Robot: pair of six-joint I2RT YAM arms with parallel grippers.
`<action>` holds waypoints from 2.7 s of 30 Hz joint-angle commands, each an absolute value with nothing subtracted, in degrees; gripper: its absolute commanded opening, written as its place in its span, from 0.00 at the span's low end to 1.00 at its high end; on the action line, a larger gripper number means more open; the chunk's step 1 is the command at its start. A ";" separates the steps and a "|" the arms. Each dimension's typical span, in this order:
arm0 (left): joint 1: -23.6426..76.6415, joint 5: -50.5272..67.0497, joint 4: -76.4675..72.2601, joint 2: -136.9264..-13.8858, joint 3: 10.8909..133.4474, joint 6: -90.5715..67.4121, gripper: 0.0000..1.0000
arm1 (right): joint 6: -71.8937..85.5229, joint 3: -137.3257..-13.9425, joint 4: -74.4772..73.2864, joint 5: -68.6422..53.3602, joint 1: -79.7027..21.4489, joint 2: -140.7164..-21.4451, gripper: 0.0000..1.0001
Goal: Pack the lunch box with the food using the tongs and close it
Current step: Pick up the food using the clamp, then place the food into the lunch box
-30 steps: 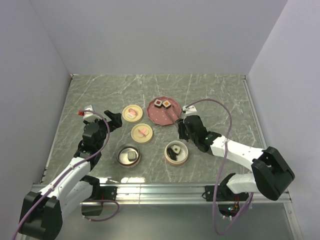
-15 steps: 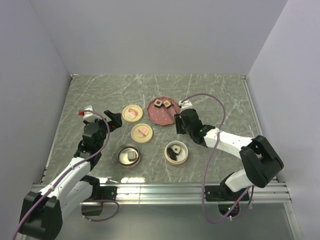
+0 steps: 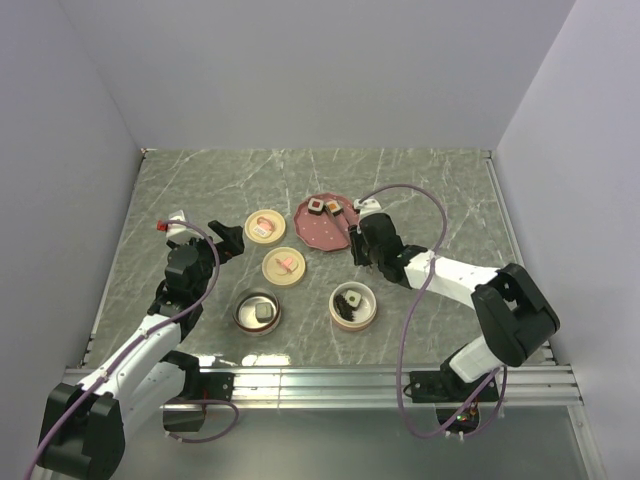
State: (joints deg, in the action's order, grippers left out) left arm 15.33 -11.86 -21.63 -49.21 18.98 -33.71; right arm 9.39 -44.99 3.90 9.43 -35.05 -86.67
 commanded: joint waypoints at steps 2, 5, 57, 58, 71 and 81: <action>15.12 -11.16 -24.17 -48.34 19.60 -33.84 0.99 | 9.14 -46.76 6.07 10.02 -34.63 -85.70 0.20; 15.12 -11.16 -24.17 -48.34 19.51 -33.84 1.00 | 10.19 -45.01 5.28 12.55 -34.63 -83.15 0.15; 15.03 -11.07 -24.17 -48.25 19.42 -33.93 1.00 | 20.30 -36.65 -1.58 26.98 -86.04 -61.08 0.13; 15.03 -11.07 -24.17 -48.25 19.42 -33.93 0.99 | 20.22 -37.00 -1.76 27.07 -86.22 -61.87 0.13; 15.03 -11.07 -24.17 -48.16 19.42 -33.93 1.00 | 20.39 -38.23 -2.90 29.27 -87.63 -64.51 0.13; 15.03 -10.99 -24.17 -48.34 19.51 -33.93 1.00 | 20.57 -39.02 -4.31 30.50 -87.54 -65.48 0.24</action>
State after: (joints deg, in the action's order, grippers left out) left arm 15.29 -11.81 -21.76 -49.21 18.98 -33.74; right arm 19.94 -35.70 -5.34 27.88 -87.24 -65.21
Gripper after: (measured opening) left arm 0.995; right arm 0.383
